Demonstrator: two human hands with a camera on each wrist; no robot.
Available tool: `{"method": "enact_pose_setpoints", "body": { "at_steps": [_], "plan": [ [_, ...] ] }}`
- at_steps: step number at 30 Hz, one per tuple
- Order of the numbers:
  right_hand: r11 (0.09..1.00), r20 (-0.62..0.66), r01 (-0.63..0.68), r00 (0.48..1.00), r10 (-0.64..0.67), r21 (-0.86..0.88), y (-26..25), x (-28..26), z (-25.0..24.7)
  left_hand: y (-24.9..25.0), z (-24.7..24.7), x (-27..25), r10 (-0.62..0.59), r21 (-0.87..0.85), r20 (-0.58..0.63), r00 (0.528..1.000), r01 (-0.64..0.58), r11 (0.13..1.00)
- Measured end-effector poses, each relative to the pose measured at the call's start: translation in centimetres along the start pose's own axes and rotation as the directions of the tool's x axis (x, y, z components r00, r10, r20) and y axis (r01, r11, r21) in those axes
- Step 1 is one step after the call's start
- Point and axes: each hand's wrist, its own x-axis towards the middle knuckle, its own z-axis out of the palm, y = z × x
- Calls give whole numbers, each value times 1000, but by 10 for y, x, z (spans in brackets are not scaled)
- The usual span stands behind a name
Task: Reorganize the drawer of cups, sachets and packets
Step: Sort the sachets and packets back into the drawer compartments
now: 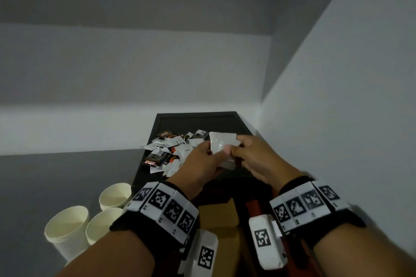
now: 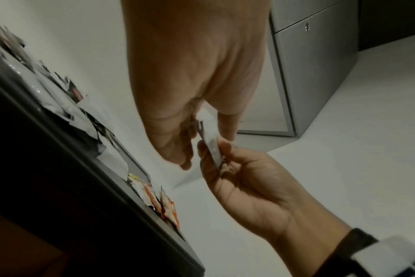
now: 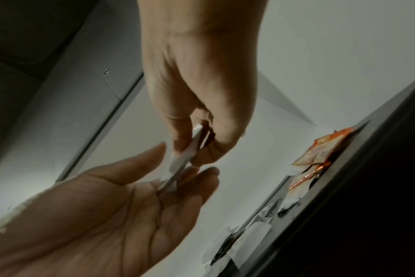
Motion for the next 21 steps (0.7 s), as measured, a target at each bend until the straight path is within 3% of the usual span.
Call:
{"method": "enact_pose_setpoints", "body": {
  "at_steps": [4,9,11,14,21],
  "plan": [
    [997,34,-71,997,70,33,-5,12,-5,-5,-11,5,75,-45,-185,980,-85,995],
    [971,-227,-142,969,98,-190,4,51,-33,-8,-33,12,14,-81,-314,949,-41,996],
    [875,-227,-218,965,128,-433,12,65,-39,-6,-40,14,28,-78,-330,944,-57,995],
    [618,-188,-268,963,193,-739,17,78,-37,-1,-46,18,47,-107,-341,939,-88,990],
    [290,-180,-256,947,265,-922,18,103,-27,-1,-51,25,38,-105,-313,949,-75,992]
  ]
}}
